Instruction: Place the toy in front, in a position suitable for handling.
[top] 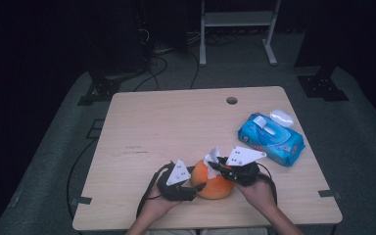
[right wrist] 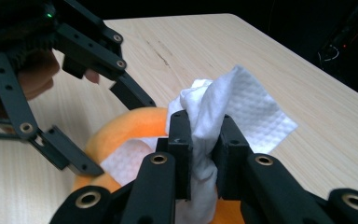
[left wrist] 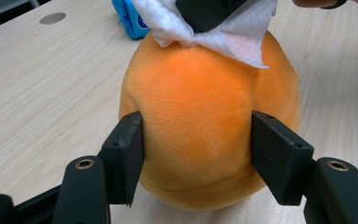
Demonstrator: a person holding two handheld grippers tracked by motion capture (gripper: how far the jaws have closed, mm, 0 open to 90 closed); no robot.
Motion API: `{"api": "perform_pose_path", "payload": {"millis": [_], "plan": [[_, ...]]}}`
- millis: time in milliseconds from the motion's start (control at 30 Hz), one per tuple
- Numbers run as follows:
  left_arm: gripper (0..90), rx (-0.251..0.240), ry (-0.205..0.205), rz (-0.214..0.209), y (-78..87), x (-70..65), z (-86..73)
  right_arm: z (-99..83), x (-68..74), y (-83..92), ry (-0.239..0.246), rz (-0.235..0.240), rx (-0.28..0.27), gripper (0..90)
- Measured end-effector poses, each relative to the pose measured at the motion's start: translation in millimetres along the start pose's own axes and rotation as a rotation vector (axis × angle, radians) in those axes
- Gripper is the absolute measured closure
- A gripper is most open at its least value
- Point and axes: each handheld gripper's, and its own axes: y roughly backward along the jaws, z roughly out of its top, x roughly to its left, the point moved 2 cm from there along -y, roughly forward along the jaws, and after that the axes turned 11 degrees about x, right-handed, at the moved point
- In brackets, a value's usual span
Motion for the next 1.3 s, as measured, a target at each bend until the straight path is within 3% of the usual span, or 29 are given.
{"api": "perform_pose_path", "payload": {"millis": [133, 200, 300, 533, 567, 633, 700, 767, 800, 900, 967, 1000, 1067, 1133, 1200, 1300], "plan": [[37.5, 0.012, -0.023, -0.004, -2.5, -3.5, 0.8, 6.3, 19.0, -8.6, 0.085, 0.032, -0.013, 78.1], [38.0, 0.014, -0.012, -0.005, -1.7, -1.4, -0.3, 8.3, 22.9, -11.8, 0.108, 0.029, -0.004, 78.1], [38.9, 0.011, 0.008, -0.01, -1.4, 2.3, -2.0, 4.4, 11.4, -6.5, 0.059, 0.043, -0.014, 78.2], [39.4, 0.005, 0.075, -0.039, -3.4, 15.8, -10.4, -23.0, -16.6, 17.4, -0.016, -0.013, -0.007, 78.1], [39.6, 0.01, 0.077, -0.035, -3.6, 16.7, -10.9, -24.6, -16.8, 19.3, -0.017, -0.008, -0.011, 77.9], [40.0, 0.016, 0.077, -0.026, -3.6, 17.8, -11.3, -25.1, -10.6, 22.5, -0.007, 0.052, -0.032, 77.5], [40.0, 0.011, 0.089, -0.025, -3.6, 18.9, -11.5, -22.4, -0.1, 19.0, 0.044, 0.084, -0.027, 77.5], [38.7, 0.0, 0.078, -0.016, -2.0, 18.8, -11.2, -20.5, 4.7, 13.8, 0.08, 0.062, -0.008, 77.6], [37.4, -0.032, 0.071, -0.011, 0.6, 17.9, -10.1, -19.9, 2.5, 11.9, 0.074, 0.058, -0.007, 77.7], [26.4, -0.095, 0.031, 0.001, 4.5, 13.8, -4.8, -22.9, -15.1, 6.9, 0.001, 0.035, -0.01, 78.0], [18.7, -0.067, -0.007, 0.019, -0.3, 10.1, -0.4, -23.7, -20.8, 2.9, -0.034, 0.076, -0.022, 77.9], [17.4, -0.05, -0.028, 0.034, -4.0, 9.1, 0.1, -22.5, -19.9, 0.8, -0.028, 0.093, -0.029, 77.9], [14.2, -0.027, -0.028, 0.038, -11.9, 9.5, -0.5, -16.5, -12.1, -4.1, -0.008, 0.125, -0.038, 77.8], [17.7, -0.037, -0.002, 0.011, -14.7, 13.6, -2.6, -12.5, -6.3, -6.2, 0.012, 0.124, -0.032, 77.9], [28.1, -0.02, 0.012, 0.018, -14.3, 16.3, -1.7, -9.9, 2.6, -7.5, 0.029, 0.155, -0.029, 77.9], [40.1, -0.013, 0.01, 0.022, -11.8, 15.5, -0.7, -11.1, 8.9, -7.9, 0.063, 0.135, -0.004, 78.1]]}}
